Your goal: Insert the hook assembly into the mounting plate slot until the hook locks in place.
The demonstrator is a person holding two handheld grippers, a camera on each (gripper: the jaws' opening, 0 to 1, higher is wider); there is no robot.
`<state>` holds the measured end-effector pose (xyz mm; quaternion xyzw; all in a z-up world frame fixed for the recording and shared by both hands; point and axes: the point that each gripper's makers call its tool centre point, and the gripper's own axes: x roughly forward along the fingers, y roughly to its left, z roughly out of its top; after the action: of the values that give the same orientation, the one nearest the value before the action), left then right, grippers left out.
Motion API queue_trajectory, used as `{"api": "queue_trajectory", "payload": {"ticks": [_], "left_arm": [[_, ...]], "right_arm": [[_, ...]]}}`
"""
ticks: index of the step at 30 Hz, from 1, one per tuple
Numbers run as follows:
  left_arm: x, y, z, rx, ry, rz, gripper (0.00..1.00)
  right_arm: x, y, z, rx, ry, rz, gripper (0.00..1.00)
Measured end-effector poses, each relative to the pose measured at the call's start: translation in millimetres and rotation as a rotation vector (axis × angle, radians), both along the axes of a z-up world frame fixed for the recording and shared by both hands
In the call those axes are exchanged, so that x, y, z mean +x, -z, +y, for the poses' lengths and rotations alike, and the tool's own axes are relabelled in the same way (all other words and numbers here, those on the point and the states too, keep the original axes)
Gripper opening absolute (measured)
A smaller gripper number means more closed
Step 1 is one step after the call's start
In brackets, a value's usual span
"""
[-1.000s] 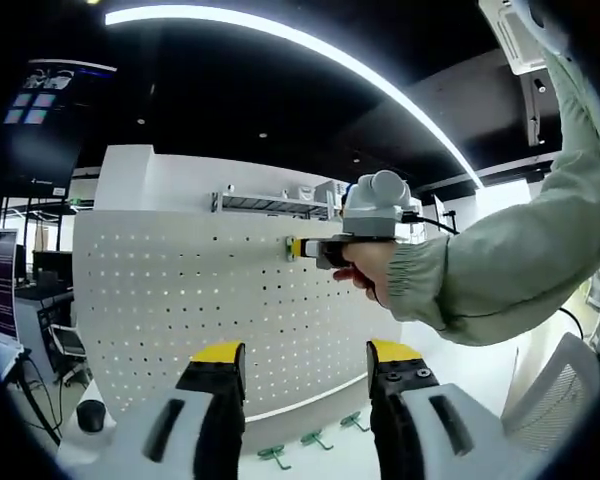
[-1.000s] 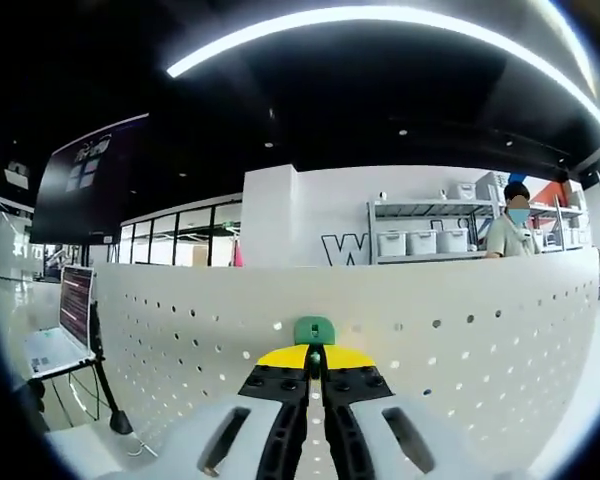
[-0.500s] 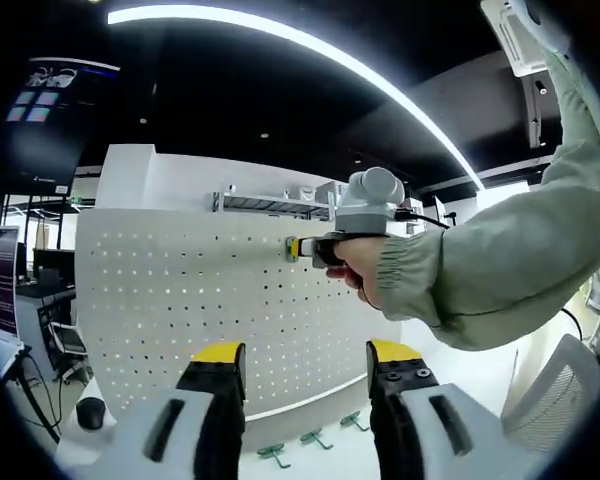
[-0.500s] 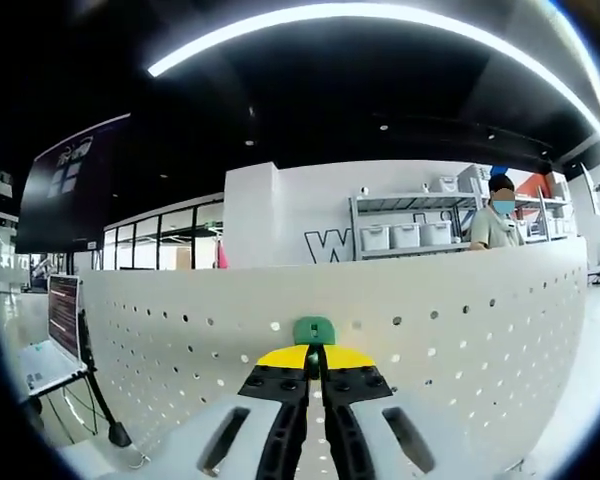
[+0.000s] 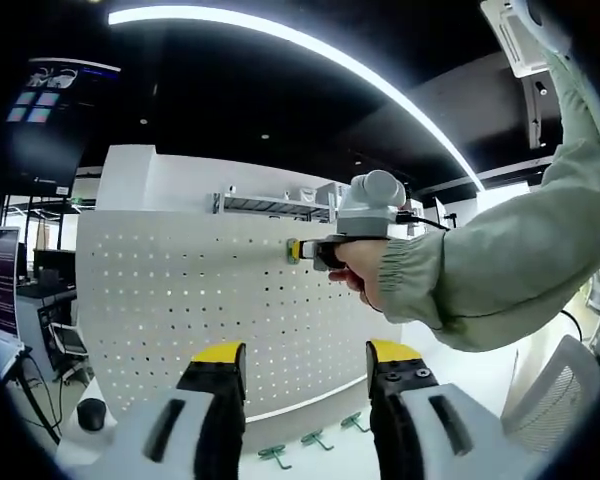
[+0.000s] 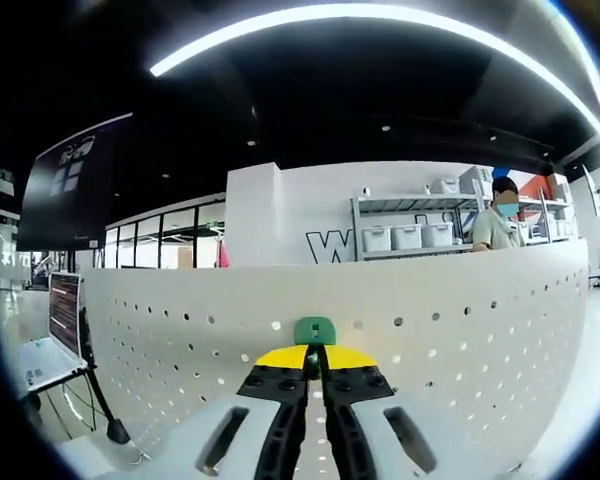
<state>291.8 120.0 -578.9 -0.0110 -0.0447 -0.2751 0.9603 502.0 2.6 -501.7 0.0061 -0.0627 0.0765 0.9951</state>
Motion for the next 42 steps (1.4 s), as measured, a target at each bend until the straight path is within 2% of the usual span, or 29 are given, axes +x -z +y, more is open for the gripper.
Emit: {"api": "queue_trajectory", "payload": {"ticks": [17, 32, 42], "left_arm": [[-0.9, -3.8, 4.4, -0.005, -0.013, -0.010, 0.50], [-1.5, -6.9, 2.8, -0.007, -0.012, -0.014, 0.50], [-4.7, -8.7, -1.2, -0.004, -0.005, -0.018, 0.50]], "right_arm": [[-0.8, 1.1, 4.1, -0.003, -0.025, 0.004, 0.08], [-11.6, -5.4, -2.0, -0.014, -0.026, -0.029, 0.23], [-27.9, 6.5, -10.7, -0.019, -0.044, -0.016, 0.32]]}}
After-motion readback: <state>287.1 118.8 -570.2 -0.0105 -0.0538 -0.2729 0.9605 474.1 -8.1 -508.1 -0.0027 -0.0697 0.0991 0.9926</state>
